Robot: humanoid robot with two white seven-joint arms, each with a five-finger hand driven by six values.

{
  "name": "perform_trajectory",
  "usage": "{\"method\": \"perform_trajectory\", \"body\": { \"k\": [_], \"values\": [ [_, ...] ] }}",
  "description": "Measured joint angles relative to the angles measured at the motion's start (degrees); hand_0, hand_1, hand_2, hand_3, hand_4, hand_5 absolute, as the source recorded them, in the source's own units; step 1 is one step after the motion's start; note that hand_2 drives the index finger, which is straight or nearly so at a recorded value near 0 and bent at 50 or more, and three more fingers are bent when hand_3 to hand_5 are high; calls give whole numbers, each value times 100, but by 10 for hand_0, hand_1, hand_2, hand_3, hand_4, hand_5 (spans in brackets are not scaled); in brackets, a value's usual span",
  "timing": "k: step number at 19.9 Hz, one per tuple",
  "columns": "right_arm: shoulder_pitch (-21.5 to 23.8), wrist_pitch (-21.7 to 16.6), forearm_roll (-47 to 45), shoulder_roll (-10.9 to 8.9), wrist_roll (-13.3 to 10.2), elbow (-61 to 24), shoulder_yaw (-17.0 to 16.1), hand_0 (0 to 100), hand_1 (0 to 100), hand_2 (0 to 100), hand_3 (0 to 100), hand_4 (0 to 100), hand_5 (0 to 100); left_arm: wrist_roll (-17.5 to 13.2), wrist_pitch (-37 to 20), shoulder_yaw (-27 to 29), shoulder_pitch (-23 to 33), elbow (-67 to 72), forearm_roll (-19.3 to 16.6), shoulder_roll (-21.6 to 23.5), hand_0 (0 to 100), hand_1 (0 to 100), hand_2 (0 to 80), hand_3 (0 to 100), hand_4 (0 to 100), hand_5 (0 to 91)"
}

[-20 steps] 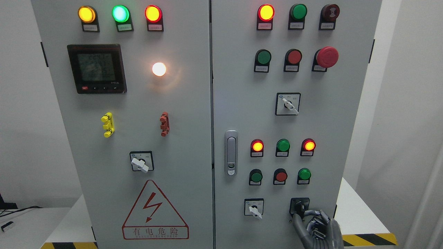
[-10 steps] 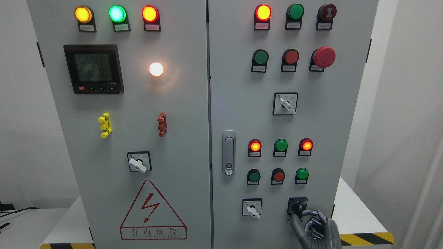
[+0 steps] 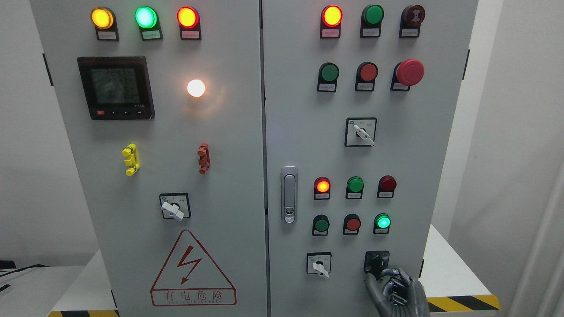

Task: Trip black knob to open circuit

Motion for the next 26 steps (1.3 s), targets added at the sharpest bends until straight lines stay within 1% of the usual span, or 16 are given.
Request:
{"method": "perform_trajectory", "body": {
  "k": [11, 19, 26],
  "values": [
    [-5, 1, 0, 23, -81, -6, 61, 313, 699, 538, 930, 939, 999, 0, 0, 0, 0, 2, 0, 0, 120, 389, 0, 0, 0, 0],
    [-9, 1, 2, 30, -85, -10, 76, 313, 696, 538, 931, 939, 999, 0, 0, 0, 0, 1, 0, 0, 120, 389, 0, 0, 0, 0],
    [-9, 1, 7, 34, -97, -12, 26, 317, 691, 535, 932, 936, 999, 0, 0, 0, 0, -1, 0, 0, 120, 389, 0, 0, 0, 0]
  ]
}}
